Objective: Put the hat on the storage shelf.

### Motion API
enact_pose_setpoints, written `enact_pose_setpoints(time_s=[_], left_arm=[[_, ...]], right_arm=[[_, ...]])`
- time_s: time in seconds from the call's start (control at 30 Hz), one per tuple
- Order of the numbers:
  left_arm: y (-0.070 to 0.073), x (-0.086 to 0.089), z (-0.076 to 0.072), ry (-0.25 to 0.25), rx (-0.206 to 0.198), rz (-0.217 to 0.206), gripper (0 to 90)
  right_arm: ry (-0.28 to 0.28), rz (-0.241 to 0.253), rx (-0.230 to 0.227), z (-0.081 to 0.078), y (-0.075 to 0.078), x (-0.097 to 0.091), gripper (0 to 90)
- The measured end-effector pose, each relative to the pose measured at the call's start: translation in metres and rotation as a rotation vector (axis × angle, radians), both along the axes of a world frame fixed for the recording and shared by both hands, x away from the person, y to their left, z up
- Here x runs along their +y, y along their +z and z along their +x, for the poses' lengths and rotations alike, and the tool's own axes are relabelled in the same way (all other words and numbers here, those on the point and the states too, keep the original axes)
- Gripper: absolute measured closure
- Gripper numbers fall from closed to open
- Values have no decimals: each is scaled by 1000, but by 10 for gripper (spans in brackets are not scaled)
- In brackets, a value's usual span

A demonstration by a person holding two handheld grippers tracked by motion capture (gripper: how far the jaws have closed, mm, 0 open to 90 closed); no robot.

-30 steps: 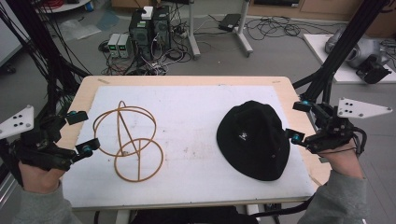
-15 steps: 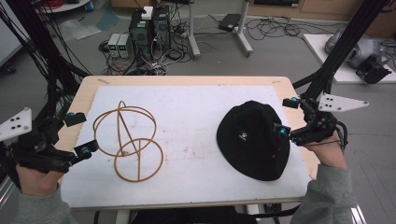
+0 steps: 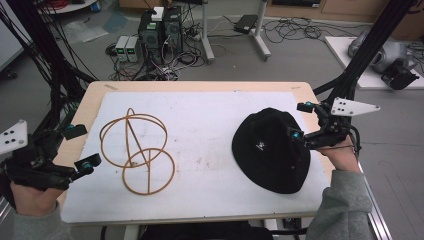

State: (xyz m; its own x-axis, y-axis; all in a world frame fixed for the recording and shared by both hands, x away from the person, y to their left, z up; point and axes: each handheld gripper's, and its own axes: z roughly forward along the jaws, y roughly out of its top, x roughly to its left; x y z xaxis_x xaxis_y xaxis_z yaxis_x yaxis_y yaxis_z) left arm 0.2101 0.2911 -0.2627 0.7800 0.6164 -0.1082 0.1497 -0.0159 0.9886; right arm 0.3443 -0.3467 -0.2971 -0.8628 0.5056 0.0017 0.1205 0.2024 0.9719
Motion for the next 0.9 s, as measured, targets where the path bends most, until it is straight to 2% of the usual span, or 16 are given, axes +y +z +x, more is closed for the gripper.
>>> enact_pose_setpoints(time_s=[0.17,0.43,0.6,0.9], left_arm=[[0,3,-6,16,3,1,24],[-1,8,-13,36,7,4,24],[-2,9,-15,43,12,6,24],[-3,11,-17,50,16,8,24]], right_arm=[[-10,-3,8,9,-6,3,22],[-27,5,-22,20,-10,7,22],[-23,7,-15,23,-11,8,22],[-39,-34,15,31,-18,12,22]])
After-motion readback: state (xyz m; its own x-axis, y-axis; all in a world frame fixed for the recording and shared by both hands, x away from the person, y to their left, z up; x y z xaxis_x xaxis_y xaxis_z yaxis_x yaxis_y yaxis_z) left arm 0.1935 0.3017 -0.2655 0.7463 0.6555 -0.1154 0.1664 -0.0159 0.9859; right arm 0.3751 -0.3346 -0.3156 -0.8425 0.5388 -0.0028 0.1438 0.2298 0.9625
